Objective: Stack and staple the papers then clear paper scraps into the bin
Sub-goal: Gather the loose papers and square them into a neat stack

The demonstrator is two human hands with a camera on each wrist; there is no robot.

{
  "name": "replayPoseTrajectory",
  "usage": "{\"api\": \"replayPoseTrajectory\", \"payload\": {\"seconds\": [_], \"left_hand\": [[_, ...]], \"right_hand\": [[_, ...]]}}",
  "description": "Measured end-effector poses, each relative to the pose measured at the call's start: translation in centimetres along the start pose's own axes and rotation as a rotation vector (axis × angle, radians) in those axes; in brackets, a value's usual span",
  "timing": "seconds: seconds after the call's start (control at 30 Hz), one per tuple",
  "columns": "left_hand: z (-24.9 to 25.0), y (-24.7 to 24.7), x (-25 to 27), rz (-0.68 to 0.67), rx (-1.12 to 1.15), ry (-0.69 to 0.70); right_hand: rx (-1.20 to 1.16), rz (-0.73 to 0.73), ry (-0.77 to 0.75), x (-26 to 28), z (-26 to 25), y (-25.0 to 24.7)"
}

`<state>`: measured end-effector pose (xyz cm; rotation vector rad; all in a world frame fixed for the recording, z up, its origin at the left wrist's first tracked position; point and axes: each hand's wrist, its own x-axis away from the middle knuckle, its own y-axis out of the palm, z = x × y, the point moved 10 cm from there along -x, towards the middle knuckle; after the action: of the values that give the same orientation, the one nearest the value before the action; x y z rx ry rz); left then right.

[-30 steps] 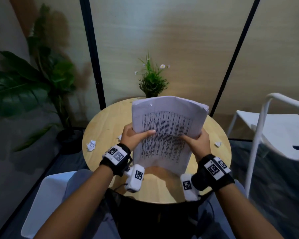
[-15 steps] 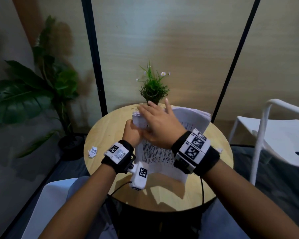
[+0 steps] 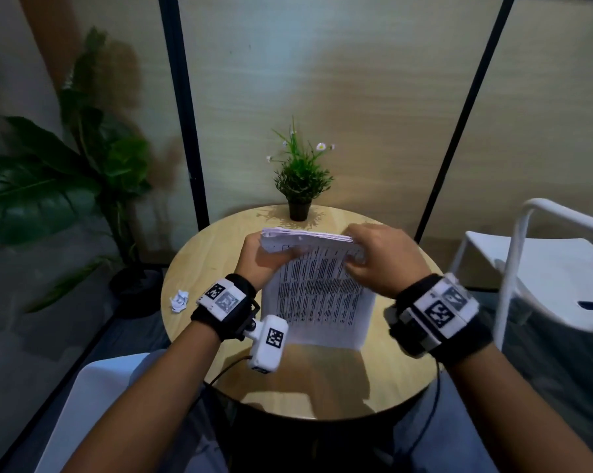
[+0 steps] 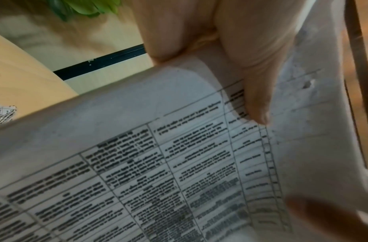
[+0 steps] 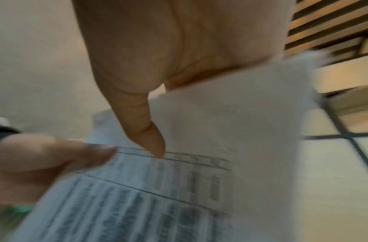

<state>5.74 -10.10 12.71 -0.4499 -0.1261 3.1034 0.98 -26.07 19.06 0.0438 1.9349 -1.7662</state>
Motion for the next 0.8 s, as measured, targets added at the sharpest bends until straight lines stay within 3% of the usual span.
{"api": "replayPoseTrajectory", "payload": {"seconds": [0.07,0.13,0.2,0.27,0.4,0.6,0.67,0.8], "left_hand": [[0.0,-0.3,-0.1,0.012,0.031,-0.017],[-0.3,-0.5,-0.2,0.030,0.110,-0.048],[-0.7,-0.4,-0.1,0.039,0.154,-0.091],[-1.1,0.1,0.1,0.042,0.162,-0.122],[1.0,0.9,-0.2,0.044,0.090,-0.050],[7.3,-0.2,-0.4,0.199,0.135,0.199],[4.7,-0.3,0.4,0.200,0.135,0.152],[-4.2,0.5,2.7,0.118,0.004,-0.083]], "right_hand": [[-0.167,0.091,0.159,0.9,4.6,-0.7],[-0.580,0.181,0.296,1.7,8.5,-0.1],[-1.008,0.217,0.394,2.6,9.8,2.3],[-1.169,0.207,0.494,3.2,9.7,5.6],[-1.298,0.344,0.579,2.8,8.8,6.7],[-1.281,0.645,0.375,1.7,7.1,-0.7],[-1.215,0.603,0.452,2.7,7.2,1.2],[-1.172,0.370,0.723,6.1,7.3,9.5]]}}
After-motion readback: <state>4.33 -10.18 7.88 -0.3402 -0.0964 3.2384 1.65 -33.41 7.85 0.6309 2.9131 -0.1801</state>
